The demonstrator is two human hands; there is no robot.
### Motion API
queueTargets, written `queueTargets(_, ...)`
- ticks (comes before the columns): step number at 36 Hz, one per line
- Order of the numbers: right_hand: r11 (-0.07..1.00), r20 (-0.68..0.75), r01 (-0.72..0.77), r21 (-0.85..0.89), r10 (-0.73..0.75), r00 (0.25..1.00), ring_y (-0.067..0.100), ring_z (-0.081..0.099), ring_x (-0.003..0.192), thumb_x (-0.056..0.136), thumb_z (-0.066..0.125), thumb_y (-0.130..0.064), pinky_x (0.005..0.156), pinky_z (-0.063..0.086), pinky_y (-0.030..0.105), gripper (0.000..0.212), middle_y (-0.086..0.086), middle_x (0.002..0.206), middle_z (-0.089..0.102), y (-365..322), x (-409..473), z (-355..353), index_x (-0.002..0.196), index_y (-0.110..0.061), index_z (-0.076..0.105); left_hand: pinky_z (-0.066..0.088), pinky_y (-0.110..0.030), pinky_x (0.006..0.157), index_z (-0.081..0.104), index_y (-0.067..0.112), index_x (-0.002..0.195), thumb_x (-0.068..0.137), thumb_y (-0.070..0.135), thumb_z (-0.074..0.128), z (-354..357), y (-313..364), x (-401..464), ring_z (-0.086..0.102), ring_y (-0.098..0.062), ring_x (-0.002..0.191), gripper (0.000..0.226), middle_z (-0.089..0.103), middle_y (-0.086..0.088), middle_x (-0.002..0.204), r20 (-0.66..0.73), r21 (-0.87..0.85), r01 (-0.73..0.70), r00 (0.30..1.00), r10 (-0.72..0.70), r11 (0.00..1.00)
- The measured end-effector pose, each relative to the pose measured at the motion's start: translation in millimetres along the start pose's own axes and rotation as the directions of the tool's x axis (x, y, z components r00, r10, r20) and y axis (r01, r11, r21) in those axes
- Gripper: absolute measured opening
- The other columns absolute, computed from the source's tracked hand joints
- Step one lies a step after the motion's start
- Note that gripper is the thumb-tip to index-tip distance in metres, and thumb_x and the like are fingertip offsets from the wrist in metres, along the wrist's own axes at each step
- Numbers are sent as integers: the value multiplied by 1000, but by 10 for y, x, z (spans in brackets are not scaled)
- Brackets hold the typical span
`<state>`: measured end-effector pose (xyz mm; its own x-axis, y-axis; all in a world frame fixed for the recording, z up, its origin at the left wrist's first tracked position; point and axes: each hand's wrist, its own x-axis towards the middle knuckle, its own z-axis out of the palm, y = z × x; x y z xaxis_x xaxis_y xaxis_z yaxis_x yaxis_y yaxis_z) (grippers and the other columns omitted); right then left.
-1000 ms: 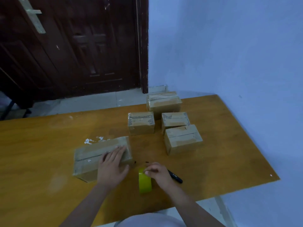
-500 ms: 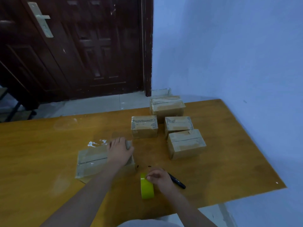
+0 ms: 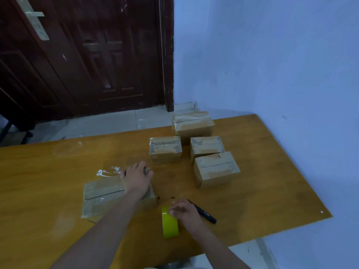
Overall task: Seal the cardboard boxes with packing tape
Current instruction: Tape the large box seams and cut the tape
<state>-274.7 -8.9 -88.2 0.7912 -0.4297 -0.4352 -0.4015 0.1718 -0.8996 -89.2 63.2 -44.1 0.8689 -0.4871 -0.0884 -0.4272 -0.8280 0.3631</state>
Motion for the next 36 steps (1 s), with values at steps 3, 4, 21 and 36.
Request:
queueTargets(3,1000,-6,1,13,-1,1000,3,51,105,85,64,-5,74,39,3,9,0,109,52,-10,-5,-4,84,-12,69,23,-37,98,50,25,95,94,33,44,4,18,28,47,-21,109,10,57,2,107,8,16,33,999,-33,999)
queueTargets(4,1000,-7,-1,16,1,1000,2,50,105,85,65,-6,74,39,3,10,0,110,52,-11,-9,-2,82,-14,69,23,-37,98,51,25,95,94,33,44,5,29,30,47,-21,109,11,58,2,108,9,18,43,999,-43,999)
queueTargets(21,999,-1,-16,34,16,1000,10,52,109,83,67,-4,89,42,19,16,-5,106,53,-22,20,3,77,-19,69,21,-39,98,64,29,108,99,48,36,57,26,16,47,-25,112,35,54,0,110,2,148,-14,1000,14,989)
queueTargets(36,999,37,-10,-30,11,999,5,52,94,84,64,2,76,38,6,27,-9,91,55,-86,16,-31,72,-22,65,21,-37,93,73,23,95,94,41,46,86,-154,-4,51,-16,102,33,65,7,98,-257,-129,-377,906,336,917)
